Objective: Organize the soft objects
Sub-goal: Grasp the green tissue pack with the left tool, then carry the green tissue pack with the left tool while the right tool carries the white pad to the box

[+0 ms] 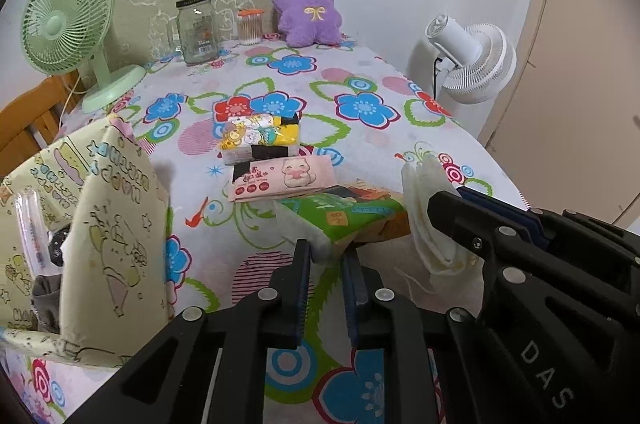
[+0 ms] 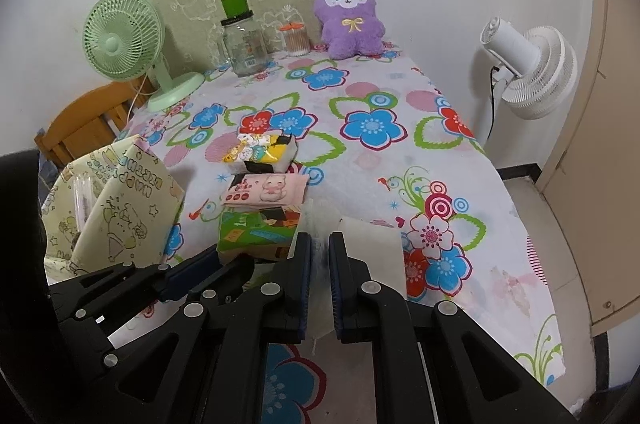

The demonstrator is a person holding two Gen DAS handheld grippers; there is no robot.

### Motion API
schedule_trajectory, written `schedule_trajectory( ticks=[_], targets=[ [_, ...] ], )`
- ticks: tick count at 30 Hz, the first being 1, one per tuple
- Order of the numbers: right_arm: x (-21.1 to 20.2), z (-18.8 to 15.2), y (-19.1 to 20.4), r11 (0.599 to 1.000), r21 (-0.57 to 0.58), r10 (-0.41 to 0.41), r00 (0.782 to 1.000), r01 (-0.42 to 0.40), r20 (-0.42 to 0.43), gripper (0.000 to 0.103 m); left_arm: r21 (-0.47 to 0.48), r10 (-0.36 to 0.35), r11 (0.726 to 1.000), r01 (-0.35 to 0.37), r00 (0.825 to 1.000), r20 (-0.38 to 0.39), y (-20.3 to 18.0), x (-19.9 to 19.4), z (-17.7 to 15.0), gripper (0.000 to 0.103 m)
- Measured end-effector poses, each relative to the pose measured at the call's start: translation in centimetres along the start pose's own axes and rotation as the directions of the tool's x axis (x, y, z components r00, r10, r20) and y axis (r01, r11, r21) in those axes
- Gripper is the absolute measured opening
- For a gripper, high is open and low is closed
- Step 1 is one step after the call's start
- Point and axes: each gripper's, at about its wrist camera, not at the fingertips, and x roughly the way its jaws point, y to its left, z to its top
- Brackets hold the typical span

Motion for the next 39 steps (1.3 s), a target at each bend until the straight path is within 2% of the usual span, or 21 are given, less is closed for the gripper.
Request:
schedule_trajectory(
  ticks=[18,39],
  targets=[
    [-4.2,1.7,2.3,1.0,-0.025,0.007,0.995,-0.005,0.096,0.012,0.003,0.02,1.0,-0.021,0.994,0.111,0.7,-5.0,1.5,0.012],
    [-9.0,4.1,6.4,0.997,-0.081,0.036,0.976,-0.019,0.213,0.012,-0.008,0.056,0.998,-0.056,0.97,0.236,3.0,-10.9,3.1,0.012]
  ],
)
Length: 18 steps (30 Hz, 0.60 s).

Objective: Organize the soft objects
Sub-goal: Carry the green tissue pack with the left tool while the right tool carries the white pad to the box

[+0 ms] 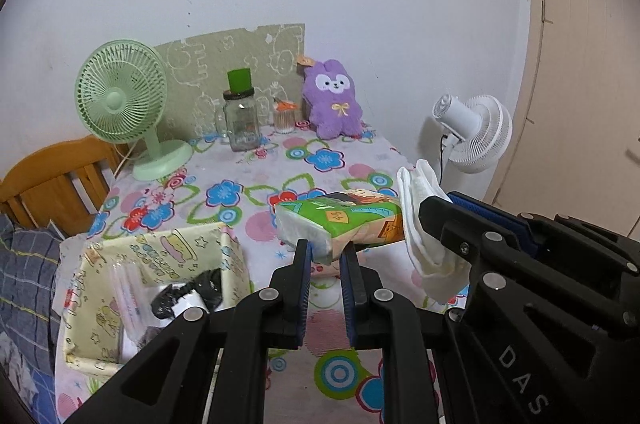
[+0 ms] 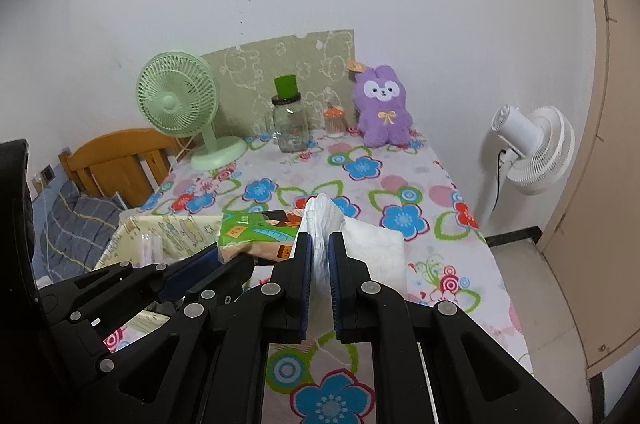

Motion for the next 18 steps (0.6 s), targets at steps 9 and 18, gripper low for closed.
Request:
schedule_trajectory(
  ticks=[9,18],
  targets=[
    [-0.2,0.7,2.2,1.0,-0.027,0.017,1.0,-0.017,0.011,0.012,-0.016,0.018,1.0,-0.018,1.0,0.011,1.8,-0.7,0.2,0.012],
    [0.6,1.7,5.1,0.997,-0.064,0.054,0.998,-0.053,0.011,0.012,-0.038,0.06,0.998,-0.059,0.998,0.027,4.8,-1.3,0.5,0.012]
  ],
)
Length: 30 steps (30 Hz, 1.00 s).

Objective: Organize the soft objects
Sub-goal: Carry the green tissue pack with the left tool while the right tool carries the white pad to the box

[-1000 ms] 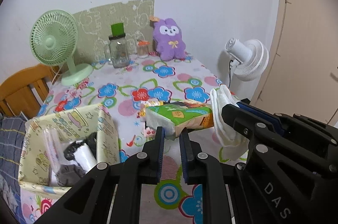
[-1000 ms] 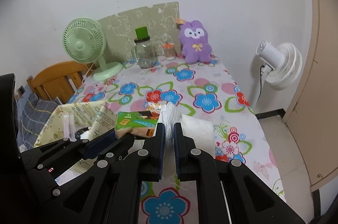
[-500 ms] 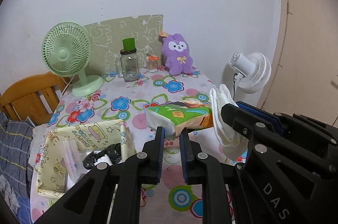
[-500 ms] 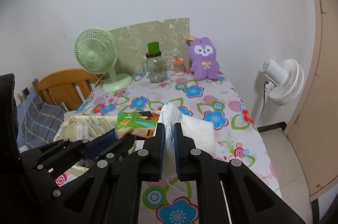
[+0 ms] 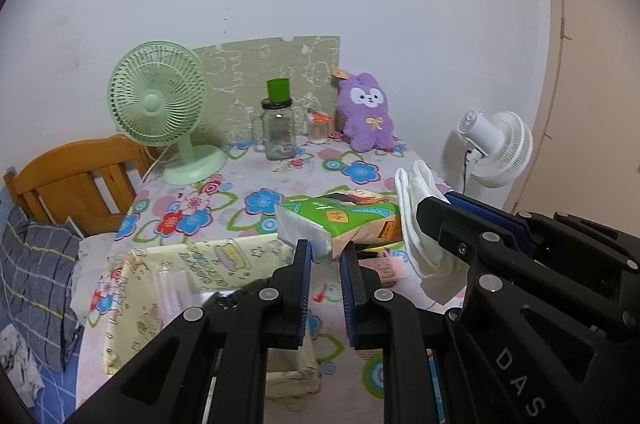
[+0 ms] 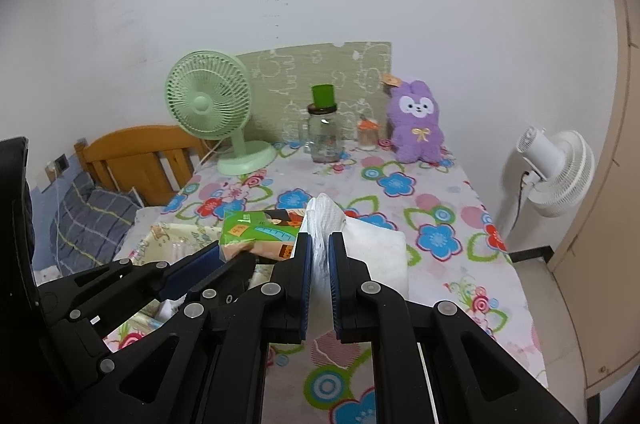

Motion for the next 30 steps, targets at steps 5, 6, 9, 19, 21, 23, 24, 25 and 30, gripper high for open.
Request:
schedule_trajectory(
  ticks=[5,6,9,19,21,23,24,25,30],
  targets=[
    [0.9,0.7,1.7,0.999,-0.022,0.028,1.0,-0.028,-0.001,0.012,-0.016,0.027,1.0,-0.027,1.0,0.007,1.8,-0.2,0.2,0.012],
    [1.0,0.9,2.0,0.999,-0.026,0.033,0.999,-0.033,-0.002,0.012,-0.019,0.031,0.999,-0.03,1.0,0.007,2.1,-0.2,0.3,0.012],
    [1.5,1.2,3.0,0.998,-0.037,0.047,0.999,-0.048,-0.006,0.012,-0.028,0.048,0.998,-0.047,0.999,0.008,3.3,-0.2,0.3,0.012],
    [3.6,1.8,6.6,0.993,-0.066,0.098,0.995,-0.1,-0.029,0.012,-0.052,0.087,0.995,-0.087,0.996,-0.015,7.1,0.3,-0.2,0.012],
    [4.1,1.7,7.3,0.991,-0.073,0.107,0.993,-0.109,-0.04,0.012,-0.056,0.094,0.994,-0.095,0.995,-0.023,7.8,0.5,-0.4,0.012],
    [4.6,1.6,8.0,0.989,-0.081,0.116,0.992,-0.12,-0.053,0.012,-0.06,0.101,0.993,-0.103,0.994,-0.032,8.5,0.7,-0.7,0.012],
    [4.8,1.6,8.3,0.989,-0.084,0.12,0.991,-0.124,-0.059,0.012,-0.063,0.104,0.992,-0.107,0.994,-0.036,8.8,0.8,-0.9,0.012],
    [5.1,1.5,8.7,0.988,-0.088,0.124,0.99,-0.13,-0.067,0.012,-0.063,0.108,0.992,-0.11,0.993,-0.041,9.1,0.9,-1.0,0.012],
    [6.5,1.3,10.1,0.982,-0.096,0.152,0.983,-0.162,-0.105,0.012,-0.067,0.129,0.989,-0.134,0.989,-0.07,10.6,1.5,-1.9,0.012]
  ],
)
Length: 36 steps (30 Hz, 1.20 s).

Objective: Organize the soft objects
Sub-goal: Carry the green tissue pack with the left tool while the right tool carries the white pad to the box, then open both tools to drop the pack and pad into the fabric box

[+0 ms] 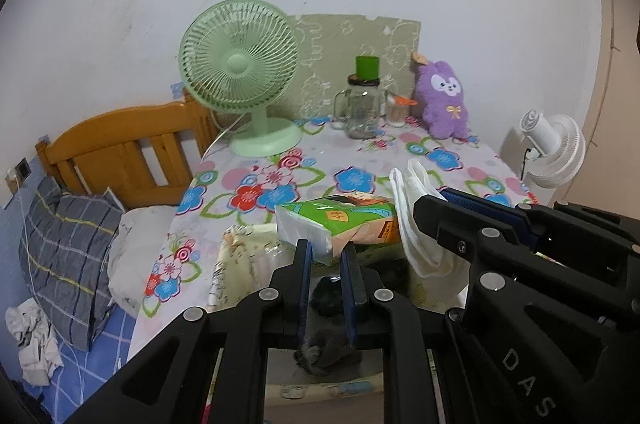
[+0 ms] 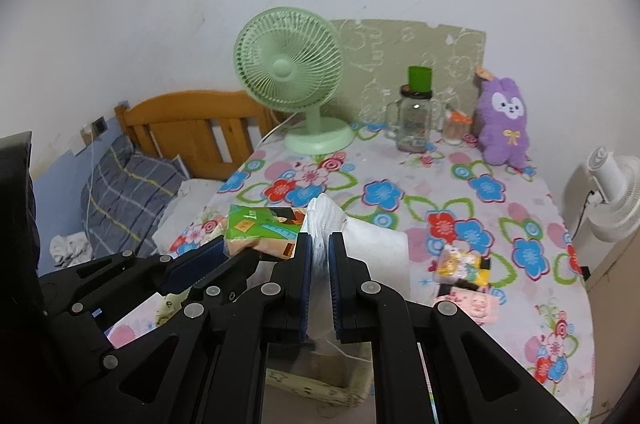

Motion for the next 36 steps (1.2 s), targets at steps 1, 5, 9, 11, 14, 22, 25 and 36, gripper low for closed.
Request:
schedule_trajectory(
  ticks=[1,5,9,11,14,22,25,36],
  targets=[
    [0.3,0.0,0.2,1.0,-0.002,0.007,1.0,-0.007,-0.007,0.012,-0.001,0.002,1.0,-0.002,1.0,-0.004,0.2,0.1,-0.1,0.012],
    [1.4,-0.1,1.0,1.0,-0.009,0.023,0.999,-0.024,-0.031,0.012,-0.015,0.01,1.0,-0.011,0.999,-0.03,1.2,1.0,-0.5,0.012],
    [2.9,-0.4,1.5,0.999,-0.01,0.037,0.997,-0.038,-0.071,0.012,-0.027,0.017,0.999,-0.019,0.998,-0.058,1.8,1.8,-1.2,0.017],
    [3.5,-0.6,1.6,0.999,-0.009,0.047,0.995,-0.048,-0.085,0.012,-0.033,0.022,0.999,-0.024,0.997,-0.072,2.1,2.2,-1.5,0.017],
    [4.3,-1.0,1.9,0.998,-0.016,0.052,0.993,-0.054,-0.105,0.012,-0.042,0.039,0.998,-0.043,0.995,-0.094,2.5,2.7,-2.0,0.031],
    [5.0,-1.8,2.1,0.998,-0.026,0.047,0.99,-0.051,-0.133,0.066,-0.075,0.042,0.996,-0.052,0.991,-0.129,3.1,3.0,-2.9,0.062],
    [4.6,-1.8,1.4,0.999,0.003,0.049,0.992,-0.049,-0.116,0.07,-0.058,0.04,0.997,-0.048,0.991,-0.125,2.4,2.8,-2.9,0.071],
    [2.9,-2.1,-0.7,1.0,0.016,0.009,0.994,-0.008,-0.106,0.078,-0.045,0.033,0.998,-0.037,0.995,-0.099,0.0,1.8,-2.1,0.084]
  ],
)
